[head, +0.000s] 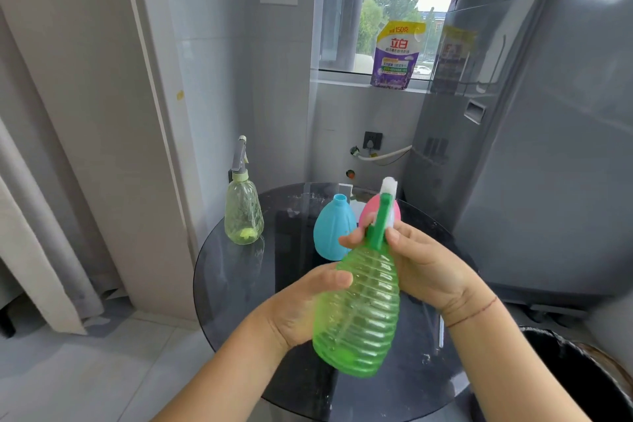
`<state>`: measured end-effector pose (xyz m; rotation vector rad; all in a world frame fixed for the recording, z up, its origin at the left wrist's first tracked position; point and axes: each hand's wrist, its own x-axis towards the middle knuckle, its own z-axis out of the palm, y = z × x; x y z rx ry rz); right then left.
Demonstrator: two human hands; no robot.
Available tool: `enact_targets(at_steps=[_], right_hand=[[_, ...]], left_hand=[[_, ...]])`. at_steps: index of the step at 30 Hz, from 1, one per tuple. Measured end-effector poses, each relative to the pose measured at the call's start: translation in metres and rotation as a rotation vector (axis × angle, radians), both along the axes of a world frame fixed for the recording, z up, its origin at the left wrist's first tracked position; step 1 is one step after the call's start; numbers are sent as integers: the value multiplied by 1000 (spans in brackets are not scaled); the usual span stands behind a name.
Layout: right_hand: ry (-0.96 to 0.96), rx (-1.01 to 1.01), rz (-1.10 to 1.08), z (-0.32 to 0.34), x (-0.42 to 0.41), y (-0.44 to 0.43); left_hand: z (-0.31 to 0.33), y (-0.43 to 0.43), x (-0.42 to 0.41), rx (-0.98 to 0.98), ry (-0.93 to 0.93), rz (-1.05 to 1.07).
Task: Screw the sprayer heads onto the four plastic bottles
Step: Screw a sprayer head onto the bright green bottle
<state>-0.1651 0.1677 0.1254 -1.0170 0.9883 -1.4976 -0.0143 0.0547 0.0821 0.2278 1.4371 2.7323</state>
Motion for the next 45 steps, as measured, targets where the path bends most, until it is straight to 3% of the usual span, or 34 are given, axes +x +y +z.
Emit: enact_targets(at_steps=[3, 7, 11, 15, 17, 19, 22, 25, 30, 38, 45], right_hand=[[12, -33, 61, -1, 2, 0], [-34, 42, -79, 7, 2, -3], [58, 131, -391, 10, 13, -11], [141, 115, -748, 0, 32, -24], [177, 118, -822, -4, 37, -28], [166, 100, -767, -5, 34, -27], [149, 65, -595, -3, 23, -17], [123, 42, -577, 1, 15, -11], [40, 4, -646, 3, 18, -17], [58, 41, -489, -1, 17, -15], [167, 11, -718, -9, 31, -27]], left_hand=[[-4, 5, -1, 136, 15, -93], [1, 4, -5, 89, -34, 74], [10, 13, -15, -221, -125, 522], [7, 29, -28, -773, -258, 1063], [5, 33, -33, -990, -213, 1224], [5, 31, -34, -1025, -179, 1209], [6, 20, -28, -856, -177, 1042], [8, 17, -25, -831, -165, 969], [12, 27, -22, -859, -106, 1080], [9, 23, -25, -883, -88, 1063], [-1, 40, -36, -1038, -132, 1275]])
